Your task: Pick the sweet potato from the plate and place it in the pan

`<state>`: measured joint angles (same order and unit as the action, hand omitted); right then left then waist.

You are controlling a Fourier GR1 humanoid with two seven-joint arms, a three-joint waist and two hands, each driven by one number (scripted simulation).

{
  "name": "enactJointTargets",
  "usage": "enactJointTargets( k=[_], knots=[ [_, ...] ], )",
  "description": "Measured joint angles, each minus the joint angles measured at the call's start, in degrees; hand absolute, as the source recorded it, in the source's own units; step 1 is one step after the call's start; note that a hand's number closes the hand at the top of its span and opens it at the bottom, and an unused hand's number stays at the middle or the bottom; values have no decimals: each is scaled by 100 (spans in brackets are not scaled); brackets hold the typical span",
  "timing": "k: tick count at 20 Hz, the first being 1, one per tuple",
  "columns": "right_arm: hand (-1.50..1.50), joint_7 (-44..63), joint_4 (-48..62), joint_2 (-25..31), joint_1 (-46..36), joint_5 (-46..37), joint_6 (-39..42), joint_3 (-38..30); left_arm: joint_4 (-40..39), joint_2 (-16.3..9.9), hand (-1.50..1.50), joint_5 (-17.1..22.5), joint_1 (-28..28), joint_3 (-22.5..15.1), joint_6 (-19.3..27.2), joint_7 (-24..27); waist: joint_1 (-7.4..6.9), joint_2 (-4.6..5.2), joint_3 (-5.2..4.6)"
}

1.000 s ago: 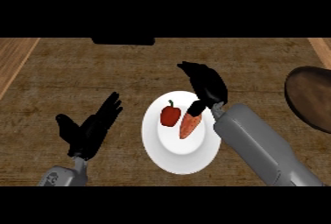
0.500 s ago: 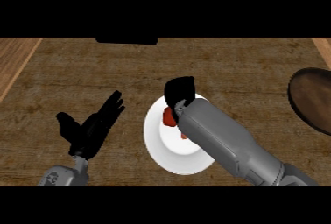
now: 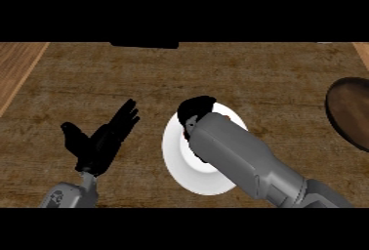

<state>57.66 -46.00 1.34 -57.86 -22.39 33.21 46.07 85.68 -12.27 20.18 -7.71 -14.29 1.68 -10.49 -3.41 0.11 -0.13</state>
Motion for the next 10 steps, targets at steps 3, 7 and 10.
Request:
enactJointTargets(
  k=[3,7,10],
  knots=[
    [-150,208,49,-10,-40,280,-88,240,99,36,0,-25,3,-26,45,-77,-16,2,3],
    [-150,404,-5,-8,-71,521,-161,603,36,25,0,-38,-13,54,28,-56,33,4,4],
    [-150,413,120,-11,-119,485,-148,840,80,42,0,-71,79,49,40,-28,71,0,4]
  ],
)
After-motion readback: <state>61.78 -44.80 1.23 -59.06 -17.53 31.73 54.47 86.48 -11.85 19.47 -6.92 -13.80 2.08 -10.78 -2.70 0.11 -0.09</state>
